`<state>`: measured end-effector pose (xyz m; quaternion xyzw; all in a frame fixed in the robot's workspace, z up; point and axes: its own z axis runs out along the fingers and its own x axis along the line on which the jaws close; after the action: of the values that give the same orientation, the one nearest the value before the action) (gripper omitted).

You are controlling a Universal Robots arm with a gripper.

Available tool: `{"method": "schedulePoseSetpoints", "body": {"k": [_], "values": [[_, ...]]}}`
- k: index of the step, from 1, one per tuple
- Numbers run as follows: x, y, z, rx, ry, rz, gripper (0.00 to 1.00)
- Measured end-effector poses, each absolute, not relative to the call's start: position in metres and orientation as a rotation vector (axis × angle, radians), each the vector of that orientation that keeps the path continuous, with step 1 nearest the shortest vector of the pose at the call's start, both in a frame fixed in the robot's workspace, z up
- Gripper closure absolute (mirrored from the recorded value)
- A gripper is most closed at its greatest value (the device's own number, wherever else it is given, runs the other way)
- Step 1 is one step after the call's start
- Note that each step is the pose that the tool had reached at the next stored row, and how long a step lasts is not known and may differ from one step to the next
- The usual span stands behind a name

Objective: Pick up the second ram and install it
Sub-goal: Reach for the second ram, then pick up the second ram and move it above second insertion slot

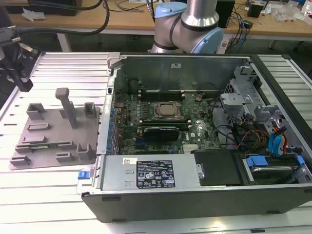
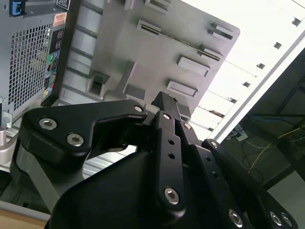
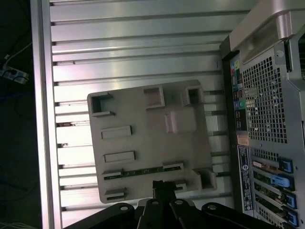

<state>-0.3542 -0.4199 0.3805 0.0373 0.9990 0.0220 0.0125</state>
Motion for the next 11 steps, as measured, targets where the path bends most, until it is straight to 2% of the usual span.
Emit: {"method": "schedulePoseSetpoints", "body": {"k": [11], "values": [[-0.3543, -0.4201, 0.3805, 0.038, 3.117, 0.068, 0.92]]}}
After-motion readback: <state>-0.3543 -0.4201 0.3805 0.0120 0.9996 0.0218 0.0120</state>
